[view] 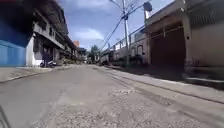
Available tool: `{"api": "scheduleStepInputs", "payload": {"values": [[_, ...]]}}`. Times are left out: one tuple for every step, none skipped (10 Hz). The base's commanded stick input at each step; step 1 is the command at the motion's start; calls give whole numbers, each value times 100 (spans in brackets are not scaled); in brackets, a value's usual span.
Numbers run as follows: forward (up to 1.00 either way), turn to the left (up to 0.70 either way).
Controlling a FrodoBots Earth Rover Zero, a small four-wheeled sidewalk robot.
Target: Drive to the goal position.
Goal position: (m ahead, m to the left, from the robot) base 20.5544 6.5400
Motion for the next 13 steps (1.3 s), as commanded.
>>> {"api": "scheduleStepInputs", "payload": {"values": [[100, 12], [100, 12], [100, 12], [100, 12], [100, 12], [100, 12], [100, 12], [100, 12], [100, 12], [100, 12], [100, 12], [100, 12], [100, 12]]}}
